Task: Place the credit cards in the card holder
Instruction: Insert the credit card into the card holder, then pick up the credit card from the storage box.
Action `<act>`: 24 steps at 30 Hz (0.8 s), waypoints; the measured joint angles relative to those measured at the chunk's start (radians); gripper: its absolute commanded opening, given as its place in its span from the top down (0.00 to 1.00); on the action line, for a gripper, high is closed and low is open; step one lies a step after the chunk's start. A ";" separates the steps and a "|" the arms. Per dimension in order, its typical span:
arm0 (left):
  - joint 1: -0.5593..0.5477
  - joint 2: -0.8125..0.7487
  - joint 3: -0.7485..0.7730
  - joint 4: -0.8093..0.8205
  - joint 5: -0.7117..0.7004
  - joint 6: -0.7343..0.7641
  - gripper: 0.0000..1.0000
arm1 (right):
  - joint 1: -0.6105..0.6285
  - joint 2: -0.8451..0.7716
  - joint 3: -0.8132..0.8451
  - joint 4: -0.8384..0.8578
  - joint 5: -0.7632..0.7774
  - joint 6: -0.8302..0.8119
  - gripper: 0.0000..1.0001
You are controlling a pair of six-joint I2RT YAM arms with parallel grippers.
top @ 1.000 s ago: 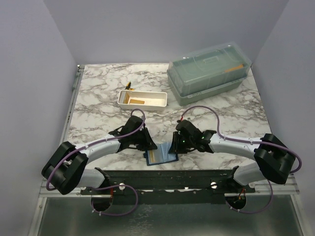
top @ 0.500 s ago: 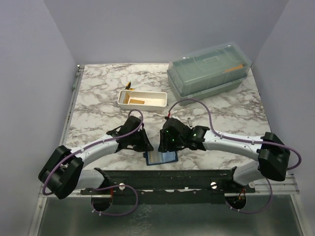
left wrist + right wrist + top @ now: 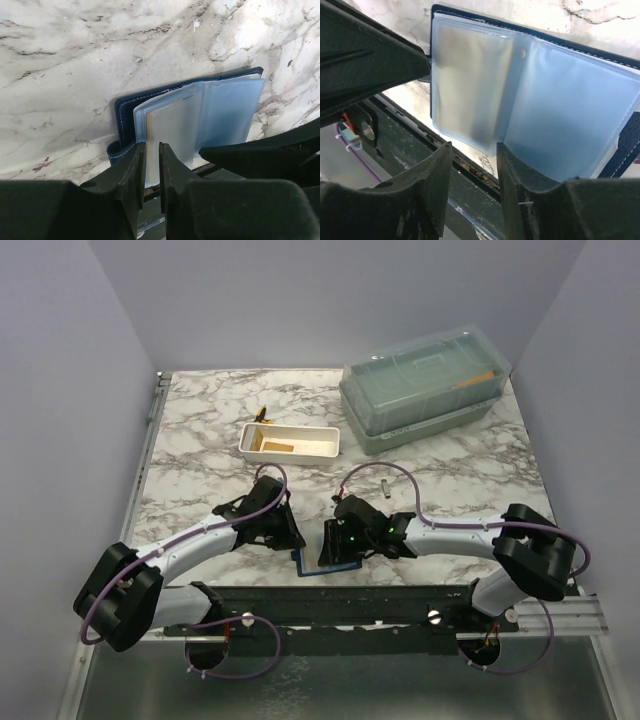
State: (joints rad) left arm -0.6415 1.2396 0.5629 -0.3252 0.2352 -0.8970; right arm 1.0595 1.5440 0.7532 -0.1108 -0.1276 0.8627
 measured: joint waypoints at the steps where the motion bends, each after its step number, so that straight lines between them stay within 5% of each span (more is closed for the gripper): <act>1: 0.000 -0.014 0.001 -0.010 -0.008 0.000 0.74 | 0.000 -0.005 -0.007 0.018 0.000 0.003 0.56; 12: 0.043 -0.188 0.178 -0.160 -0.172 0.062 0.12 | 0.000 -0.277 -0.019 -0.080 0.130 0.013 0.54; 17: 0.083 -0.095 0.412 -0.220 -0.307 0.157 0.08 | 0.000 -0.373 -0.022 -0.127 0.203 0.017 0.54; 24: 0.137 0.248 0.830 -0.332 -0.509 0.319 0.12 | 0.000 -0.423 -0.061 -0.177 0.242 0.033 0.54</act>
State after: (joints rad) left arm -0.5045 1.4879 1.3933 -0.6567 -0.2733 -0.5781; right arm 1.0595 1.1213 0.6922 -0.2874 0.1143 0.8955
